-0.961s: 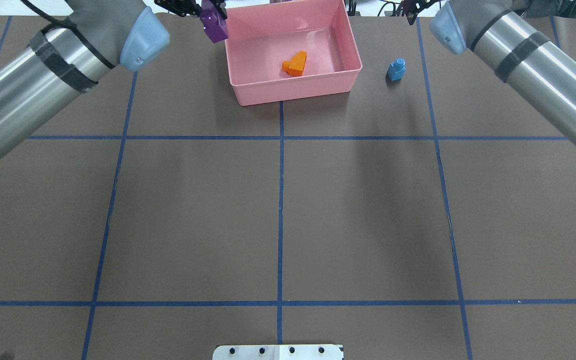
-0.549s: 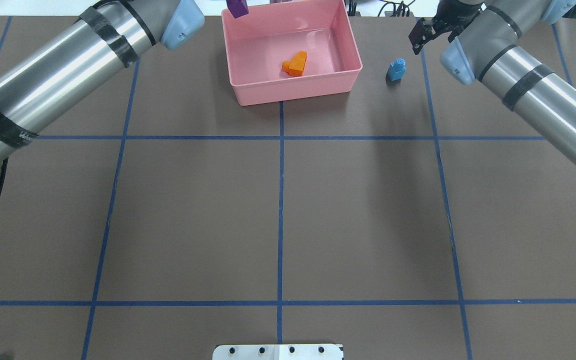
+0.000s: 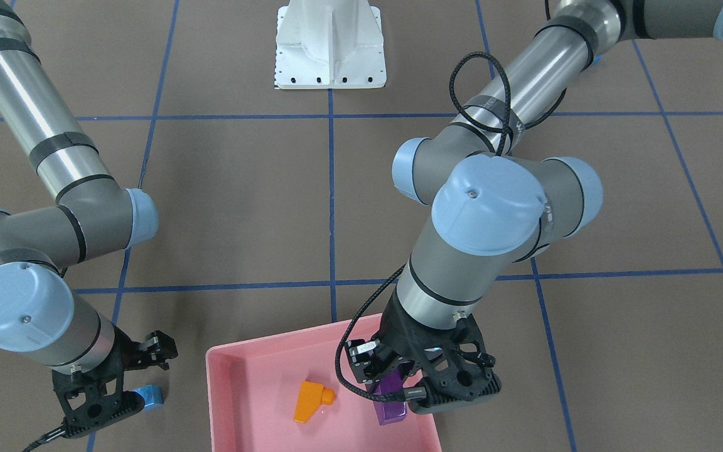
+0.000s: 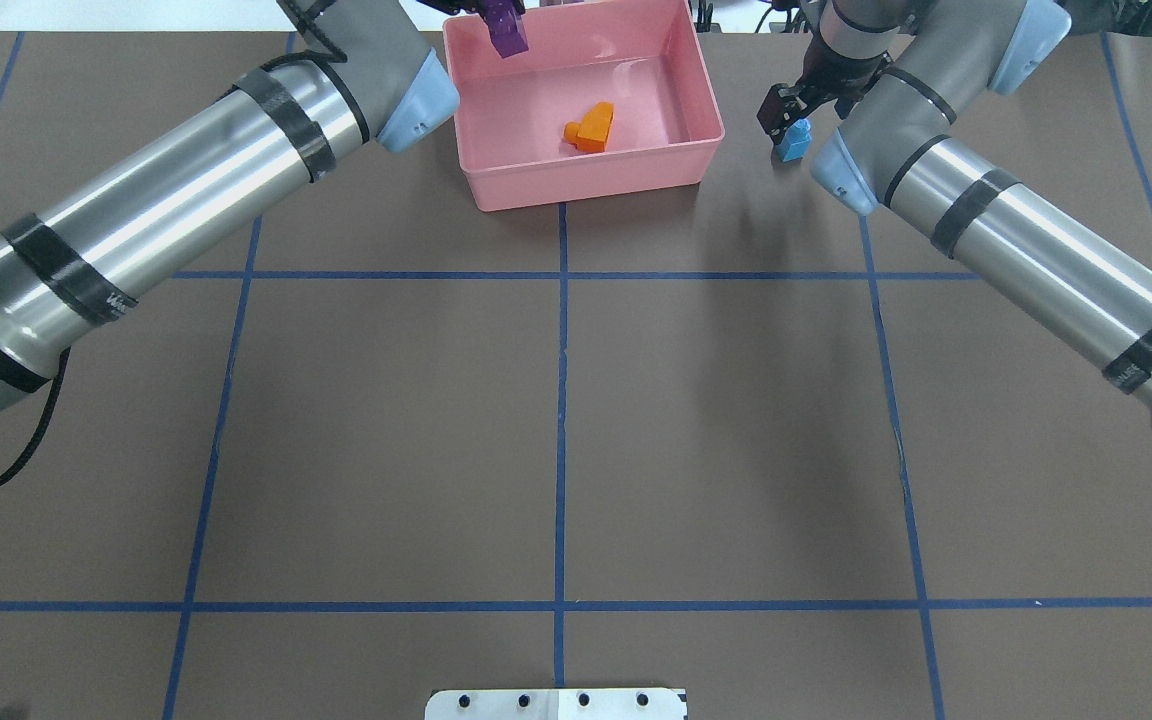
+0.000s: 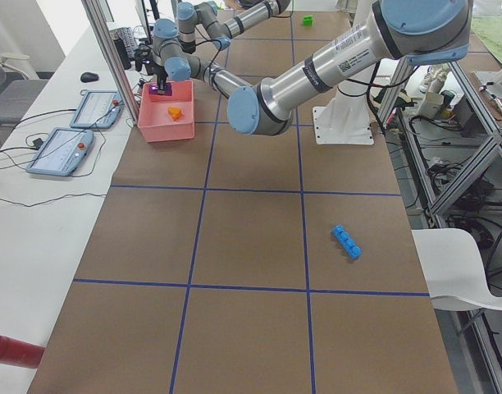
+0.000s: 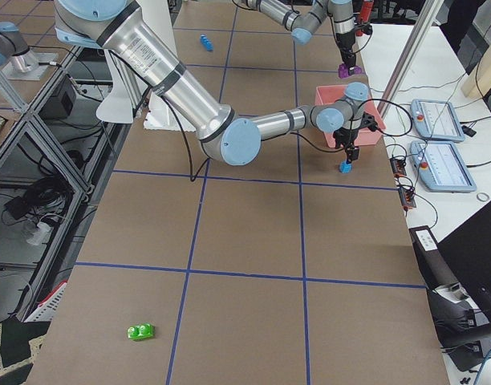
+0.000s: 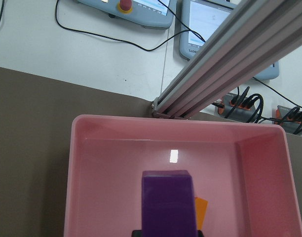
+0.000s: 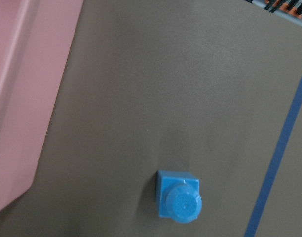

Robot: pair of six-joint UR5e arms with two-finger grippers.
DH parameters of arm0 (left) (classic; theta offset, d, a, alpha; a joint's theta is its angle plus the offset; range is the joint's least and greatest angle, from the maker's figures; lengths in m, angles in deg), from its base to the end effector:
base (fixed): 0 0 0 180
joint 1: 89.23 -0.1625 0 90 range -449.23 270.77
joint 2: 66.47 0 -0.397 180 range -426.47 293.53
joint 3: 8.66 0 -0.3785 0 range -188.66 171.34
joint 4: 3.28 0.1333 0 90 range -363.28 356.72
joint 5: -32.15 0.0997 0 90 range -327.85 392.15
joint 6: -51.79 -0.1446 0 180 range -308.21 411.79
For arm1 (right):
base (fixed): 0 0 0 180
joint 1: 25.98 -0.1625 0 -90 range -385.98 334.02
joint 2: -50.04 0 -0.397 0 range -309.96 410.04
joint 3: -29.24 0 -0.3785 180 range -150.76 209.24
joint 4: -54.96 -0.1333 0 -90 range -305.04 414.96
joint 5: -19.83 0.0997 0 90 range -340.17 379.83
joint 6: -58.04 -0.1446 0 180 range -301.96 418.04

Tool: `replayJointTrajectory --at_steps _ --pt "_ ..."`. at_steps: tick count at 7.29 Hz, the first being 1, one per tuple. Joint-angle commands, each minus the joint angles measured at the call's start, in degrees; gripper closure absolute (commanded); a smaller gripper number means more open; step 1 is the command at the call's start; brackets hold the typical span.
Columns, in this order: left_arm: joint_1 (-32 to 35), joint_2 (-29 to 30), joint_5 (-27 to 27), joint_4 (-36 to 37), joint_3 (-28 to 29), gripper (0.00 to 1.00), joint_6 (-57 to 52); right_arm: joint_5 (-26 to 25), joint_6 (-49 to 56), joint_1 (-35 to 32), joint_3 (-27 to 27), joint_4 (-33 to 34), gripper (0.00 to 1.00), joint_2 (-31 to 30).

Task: Put all blocks into box

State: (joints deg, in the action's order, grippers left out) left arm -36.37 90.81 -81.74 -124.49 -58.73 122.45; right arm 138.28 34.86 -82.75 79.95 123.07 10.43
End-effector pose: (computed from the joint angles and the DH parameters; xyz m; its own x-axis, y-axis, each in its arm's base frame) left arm 0.4640 -0.7364 0.1258 0.4694 -0.1183 -0.8750 0.3866 0.9185 0.0832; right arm -0.4010 -0.7297 0.3951 0.7263 -0.3662 0.5816 0.1890 0.9200 0.3433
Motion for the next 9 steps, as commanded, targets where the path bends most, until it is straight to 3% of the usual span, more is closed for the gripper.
replayJointTrajectory --at_steps 1,4,5,6,9 --pt "-1.96 0.05 2.71 -1.22 0.5 1.0 1.06 -1.64 -0.82 0.61 -5.97 -5.53 0.0 1.03" --pt "-2.32 0.13 3.67 -1.22 0.67 1.0 1.06 -2.69 -3.97 2.36 -6.85 -5.62 0.08 1.47" --pt "-2.66 0.66 5.16 -1.39 1.72 1.0 1.06 -3.39 -4.07 2.54 -6.85 -5.62 0.15 1.47" --pt "-3.1 0.75 5.26 -1.66 2.08 1.0 1.06 -3.48 -4.6 2.46 -6.85 -5.62 0.56 1.38" --pt "-4.07 0.84 6.58 -1.75 2.52 1.0 1.06 -5.07 -4.6 1.85 -6.85 -5.62 1.0 1.65"
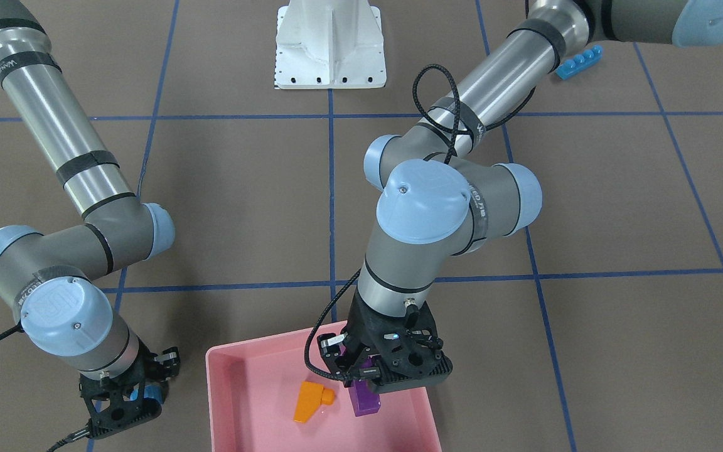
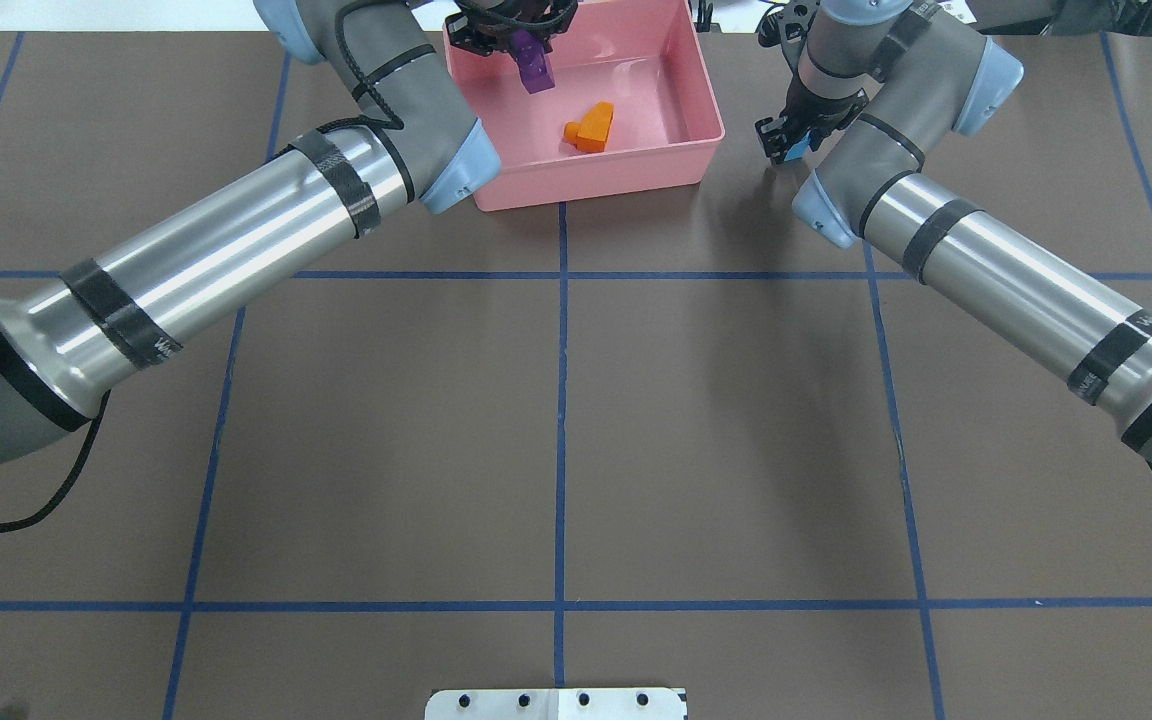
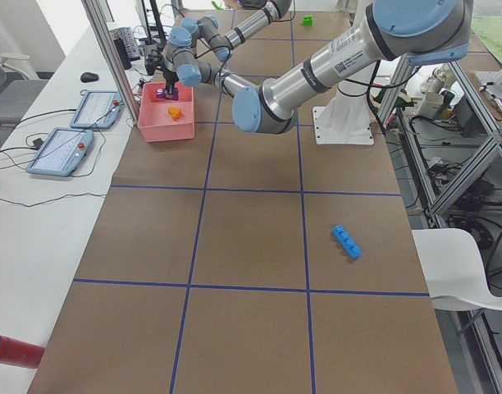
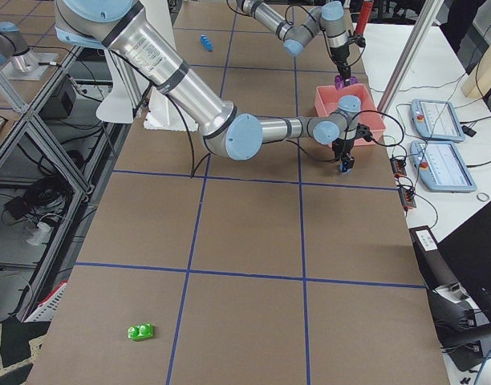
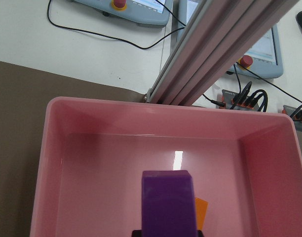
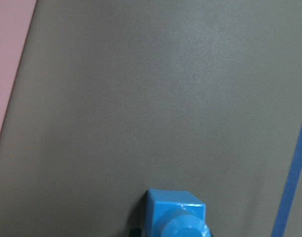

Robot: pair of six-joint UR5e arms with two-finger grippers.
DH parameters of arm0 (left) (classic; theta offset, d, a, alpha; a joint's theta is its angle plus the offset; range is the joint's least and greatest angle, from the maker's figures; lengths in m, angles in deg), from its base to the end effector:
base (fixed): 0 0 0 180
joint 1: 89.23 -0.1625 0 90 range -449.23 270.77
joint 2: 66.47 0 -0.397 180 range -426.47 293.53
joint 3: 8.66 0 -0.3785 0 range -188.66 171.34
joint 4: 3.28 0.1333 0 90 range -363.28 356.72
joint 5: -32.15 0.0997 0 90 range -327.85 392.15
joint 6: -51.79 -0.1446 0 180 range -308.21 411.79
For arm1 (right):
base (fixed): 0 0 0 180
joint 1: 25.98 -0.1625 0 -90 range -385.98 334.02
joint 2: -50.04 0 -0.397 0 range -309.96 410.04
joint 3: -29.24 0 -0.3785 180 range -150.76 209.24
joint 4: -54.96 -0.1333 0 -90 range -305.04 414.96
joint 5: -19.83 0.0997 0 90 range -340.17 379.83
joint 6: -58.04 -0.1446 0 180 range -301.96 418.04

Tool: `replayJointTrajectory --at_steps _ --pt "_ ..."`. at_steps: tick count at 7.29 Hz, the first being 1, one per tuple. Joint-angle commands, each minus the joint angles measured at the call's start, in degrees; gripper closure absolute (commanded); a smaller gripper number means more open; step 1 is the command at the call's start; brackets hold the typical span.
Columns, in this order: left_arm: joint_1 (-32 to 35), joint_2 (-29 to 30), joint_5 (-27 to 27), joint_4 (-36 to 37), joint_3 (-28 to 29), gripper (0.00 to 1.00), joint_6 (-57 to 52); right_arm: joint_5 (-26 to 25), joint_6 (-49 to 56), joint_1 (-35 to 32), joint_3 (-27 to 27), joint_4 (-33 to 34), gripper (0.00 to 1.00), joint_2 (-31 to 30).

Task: Put all blocks into box

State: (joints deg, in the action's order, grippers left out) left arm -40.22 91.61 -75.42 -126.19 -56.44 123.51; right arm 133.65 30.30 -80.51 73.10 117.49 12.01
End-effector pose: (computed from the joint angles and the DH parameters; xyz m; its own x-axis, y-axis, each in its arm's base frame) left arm 0.5085 -0.7219 0.1318 0.4955 -0.1144 -0.8610 0.4159 0.9015 0.1196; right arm -0.4295 -0.7318 0.4245 0.7713 -0.3128 0.5543 0.1424 0.9336 0.3288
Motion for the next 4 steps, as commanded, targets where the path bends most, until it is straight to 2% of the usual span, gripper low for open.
replayJointTrajectory --at_steps 1,2,3,4 --pt "-1.01 0.03 2.7 -0.48 0.58 1.0 0.7 -0.44 -0.12 -1.27 0.26 0.05 1.0 0.24" --pt "-1.1 0.99 3.42 -1.27 2.06 0.47 2.44 0.0 -0.12 -2.67 0.52 0.05 1.0 0.33" --pt "-1.02 1.43 3.51 -2.93 2.95 0.0 2.46 0.96 -0.12 -3.9 0.7 0.31 1.0 1.72" --pt "-1.01 1.61 3.51 -3.03 2.87 0.0 2.72 3.93 -0.21 -5.4 0.7 2.05 1.0 3.65"
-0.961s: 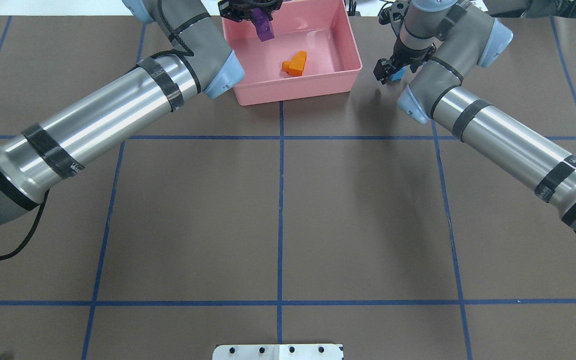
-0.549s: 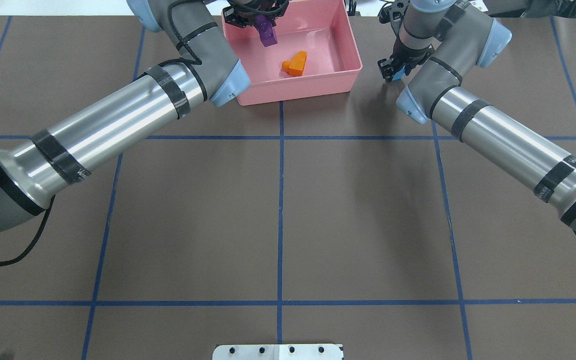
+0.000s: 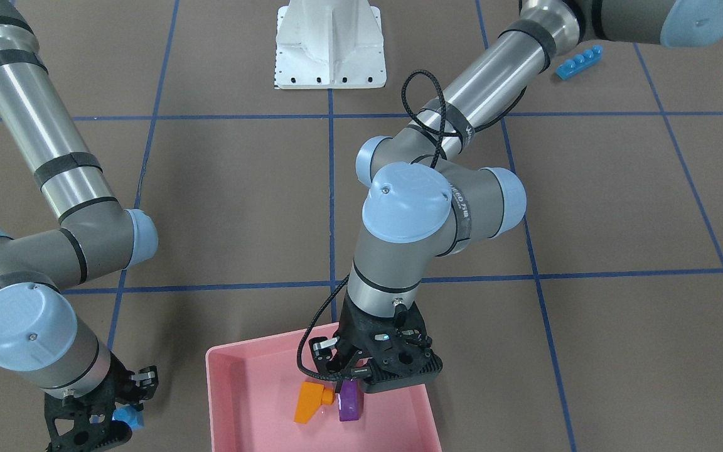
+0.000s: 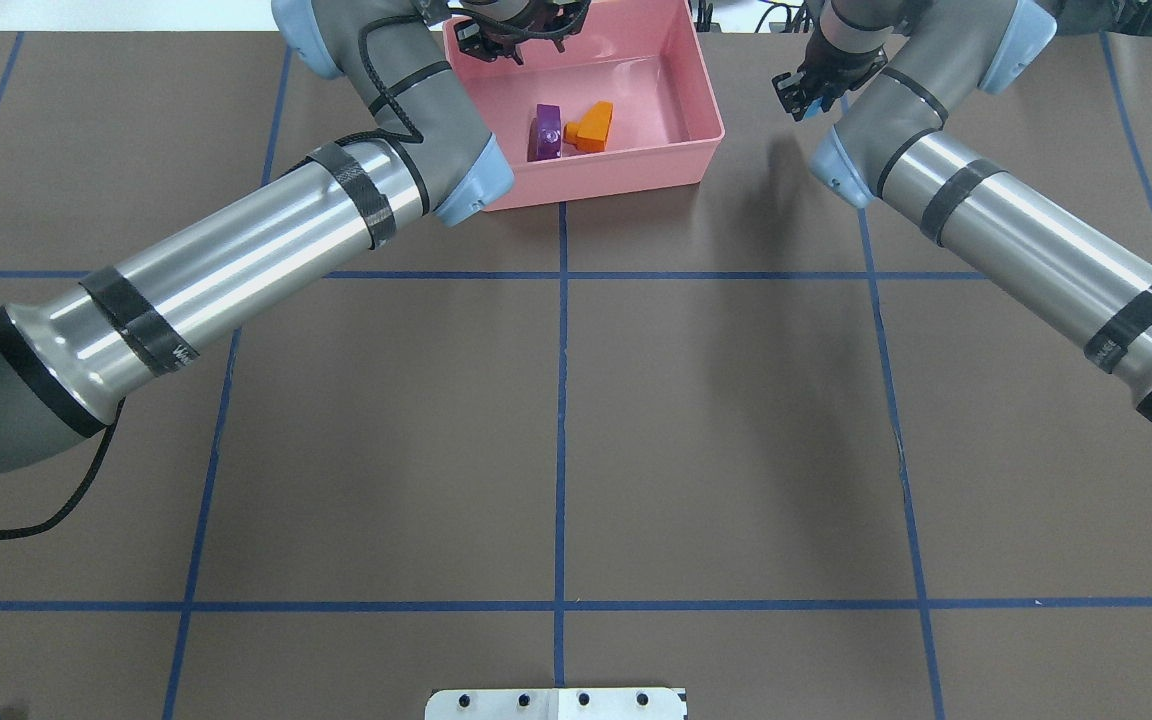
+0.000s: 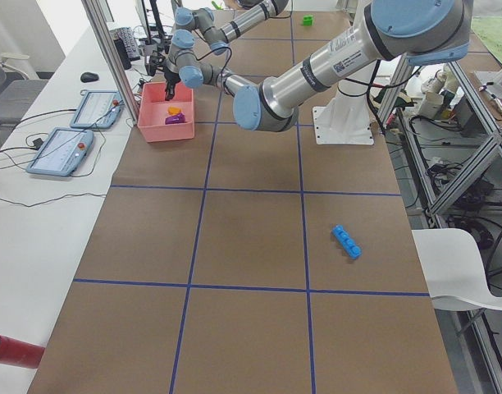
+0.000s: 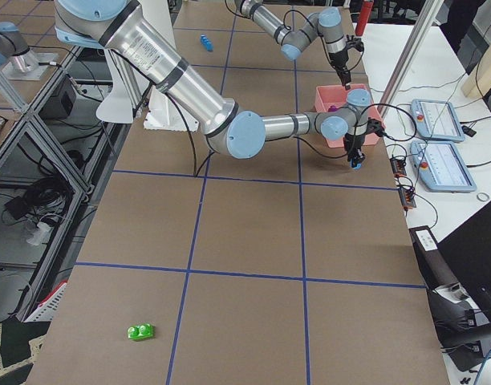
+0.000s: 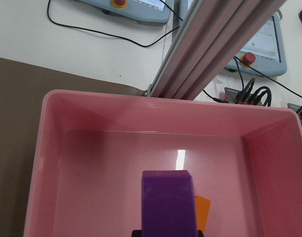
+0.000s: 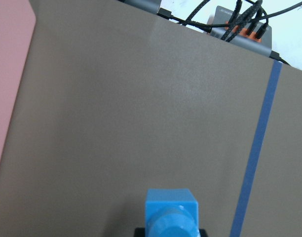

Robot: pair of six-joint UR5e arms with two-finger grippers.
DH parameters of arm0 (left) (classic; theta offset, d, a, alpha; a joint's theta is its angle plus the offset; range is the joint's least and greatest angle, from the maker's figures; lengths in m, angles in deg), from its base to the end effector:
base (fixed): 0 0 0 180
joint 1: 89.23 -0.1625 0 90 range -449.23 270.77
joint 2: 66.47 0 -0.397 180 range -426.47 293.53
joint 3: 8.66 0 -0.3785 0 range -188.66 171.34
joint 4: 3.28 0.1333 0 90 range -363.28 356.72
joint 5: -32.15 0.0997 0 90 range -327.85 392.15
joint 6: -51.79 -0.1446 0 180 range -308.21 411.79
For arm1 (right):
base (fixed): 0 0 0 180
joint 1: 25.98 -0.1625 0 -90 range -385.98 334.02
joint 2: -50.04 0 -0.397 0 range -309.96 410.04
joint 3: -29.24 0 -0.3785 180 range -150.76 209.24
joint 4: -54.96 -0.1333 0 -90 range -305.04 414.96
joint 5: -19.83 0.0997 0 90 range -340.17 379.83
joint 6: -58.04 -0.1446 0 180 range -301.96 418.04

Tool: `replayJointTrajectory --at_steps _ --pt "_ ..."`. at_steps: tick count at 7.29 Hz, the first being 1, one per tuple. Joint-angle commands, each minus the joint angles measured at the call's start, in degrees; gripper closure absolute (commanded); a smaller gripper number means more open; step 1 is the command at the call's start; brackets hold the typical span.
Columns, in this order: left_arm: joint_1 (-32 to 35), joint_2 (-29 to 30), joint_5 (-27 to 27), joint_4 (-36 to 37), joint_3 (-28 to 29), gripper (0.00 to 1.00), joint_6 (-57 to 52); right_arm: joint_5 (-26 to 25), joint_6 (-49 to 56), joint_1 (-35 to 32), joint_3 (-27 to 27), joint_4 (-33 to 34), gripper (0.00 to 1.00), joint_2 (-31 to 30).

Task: Put all blocks into box

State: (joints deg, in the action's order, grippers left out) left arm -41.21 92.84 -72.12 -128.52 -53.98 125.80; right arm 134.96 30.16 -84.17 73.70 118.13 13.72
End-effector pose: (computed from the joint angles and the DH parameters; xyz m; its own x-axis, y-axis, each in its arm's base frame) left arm 0.5205 -0.7245 0.1291 0.4819 -0.1365 -0.8655 0.4630 0.8783 0.1193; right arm -0.3876 -0.7613 0.3942 0.7686 -0.2790 0.5756 0.0820 0.9354 0.3439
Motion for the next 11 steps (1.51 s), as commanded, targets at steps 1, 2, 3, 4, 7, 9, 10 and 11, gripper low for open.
replayJointTrajectory --at_steps 1,2,3,4,7,9,10,11 --pt "0.76 0.3 -0.75 -0.19 0.41 0.0 -0.18 4.65 -0.16 -2.62 0.28 4.92 1.0 4.92" --pt "2.5 0.3 -5.98 2.6 -0.2 0.0 -1.84 5.1 -1.64 -2.8 0.28 8.52 1.0 8.17" --pt "4.52 -0.05 -11.69 10.46 -4.3 0.0 -4.03 5.8 -6.09 -2.72 0.28 8.9 1.0 10.03" --pt "5.59 -2.06 -13.49 21.16 -11.91 0.0 -10.06 5.9 -9.09 -1.76 0.28 8.91 1.0 11.18" --pt "6.47 -27.37 -13.68 44.41 -51.22 0.0 -26.94 1.8 -12.2 1.66 -0.07 8.29 1.0 13.91" --pt "6.48 -44.97 -13.68 52.97 -72.72 0.0 -35.31 -2.43 -15.25 4.48 -2.52 2.09 1.0 13.91" --pt "6.48 -52.36 -13.77 52.99 -77.77 0.0 -38.04 -4.63 -17.54 5.79 -3.67 -0.21 1.0 13.91" --pt "6.48 -58.18 -13.77 52.56 -80.86 0.0 -40.16 -5.17 -17.73 6.07 -3.76 -0.41 1.0 13.91"
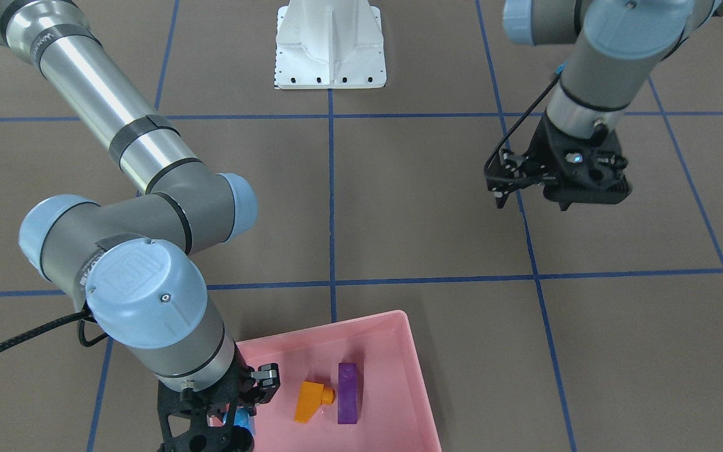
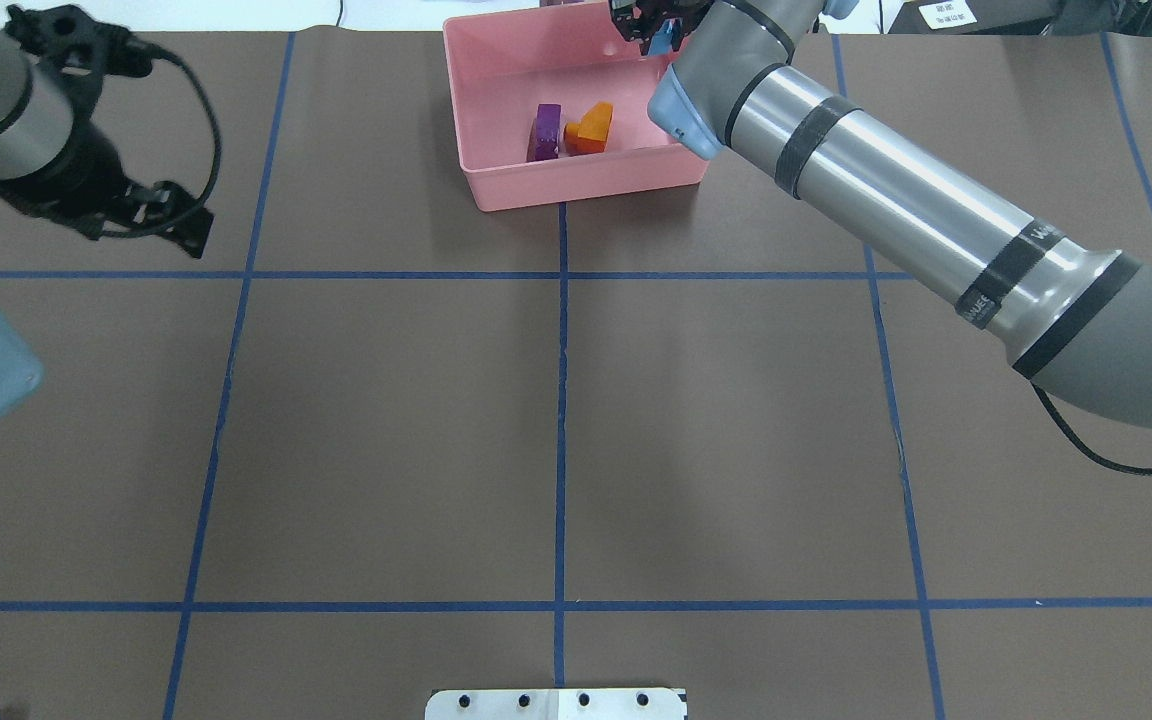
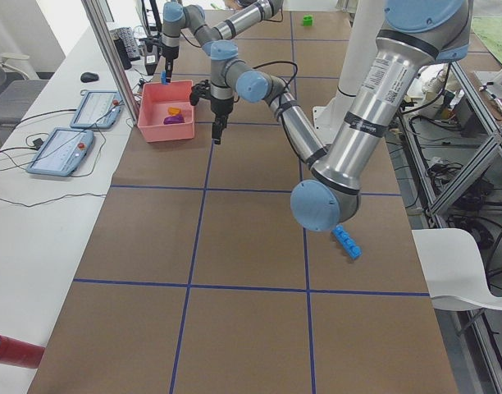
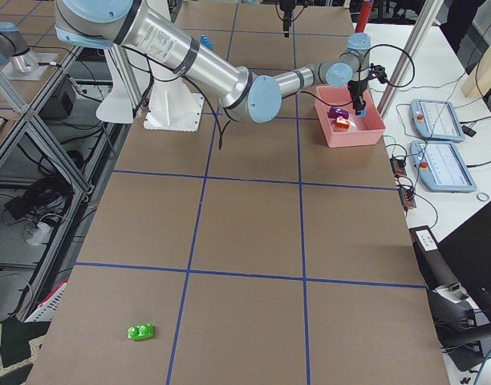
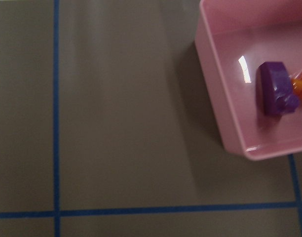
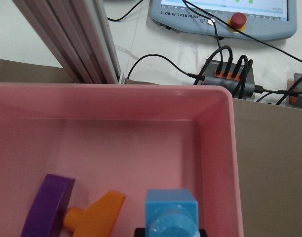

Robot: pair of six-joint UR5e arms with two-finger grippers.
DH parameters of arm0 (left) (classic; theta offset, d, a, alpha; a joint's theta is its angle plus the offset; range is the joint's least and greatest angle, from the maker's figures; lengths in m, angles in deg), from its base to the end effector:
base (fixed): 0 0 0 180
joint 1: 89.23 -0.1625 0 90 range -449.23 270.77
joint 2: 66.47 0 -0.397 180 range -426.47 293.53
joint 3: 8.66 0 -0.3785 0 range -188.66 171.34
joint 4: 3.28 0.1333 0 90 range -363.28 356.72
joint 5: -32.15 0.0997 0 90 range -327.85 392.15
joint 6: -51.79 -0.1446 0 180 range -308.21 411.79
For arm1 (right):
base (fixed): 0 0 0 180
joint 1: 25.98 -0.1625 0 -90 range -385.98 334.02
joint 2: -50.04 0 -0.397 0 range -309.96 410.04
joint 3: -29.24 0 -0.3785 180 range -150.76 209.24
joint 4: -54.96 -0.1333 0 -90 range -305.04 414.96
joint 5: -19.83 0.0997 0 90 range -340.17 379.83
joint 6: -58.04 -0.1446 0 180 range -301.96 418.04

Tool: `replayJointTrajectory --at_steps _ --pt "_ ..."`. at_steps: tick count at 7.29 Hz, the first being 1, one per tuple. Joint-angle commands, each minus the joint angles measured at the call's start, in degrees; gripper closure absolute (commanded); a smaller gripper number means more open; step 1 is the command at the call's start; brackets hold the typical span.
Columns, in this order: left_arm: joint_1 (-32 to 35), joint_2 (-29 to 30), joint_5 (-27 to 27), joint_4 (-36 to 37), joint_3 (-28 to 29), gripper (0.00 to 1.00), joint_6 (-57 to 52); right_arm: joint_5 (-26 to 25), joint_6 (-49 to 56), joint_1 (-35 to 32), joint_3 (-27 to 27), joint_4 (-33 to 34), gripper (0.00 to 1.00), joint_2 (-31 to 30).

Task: Put all blocks into box

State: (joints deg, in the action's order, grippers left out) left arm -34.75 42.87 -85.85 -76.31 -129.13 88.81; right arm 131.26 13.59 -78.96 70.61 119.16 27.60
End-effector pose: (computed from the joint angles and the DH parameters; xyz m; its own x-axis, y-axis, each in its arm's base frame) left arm 0.2539 -0.4683 0.3012 0.7496 0.1633 -0.6414 -0.0461 0.9796 0.1955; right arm -0.4719 -0.7595 0.2167 0.7196 -0.1494 0.6781 -0.1067 0.9412 0.3206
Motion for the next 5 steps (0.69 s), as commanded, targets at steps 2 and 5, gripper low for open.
replayJointTrajectory --at_steps 2,5 --pt "-0.42 -20.42 -0.03 -2.79 -11.7 0.0 -9.55 -4.61 -4.66 1.74 -0.76 -1.62 0.62 0.03" --pt "-1.12 -44.05 -0.47 -27.86 -12.08 0.0 -12.24 -4.38 -4.86 1.66 -0.59 -1.53 0.0 0.2"
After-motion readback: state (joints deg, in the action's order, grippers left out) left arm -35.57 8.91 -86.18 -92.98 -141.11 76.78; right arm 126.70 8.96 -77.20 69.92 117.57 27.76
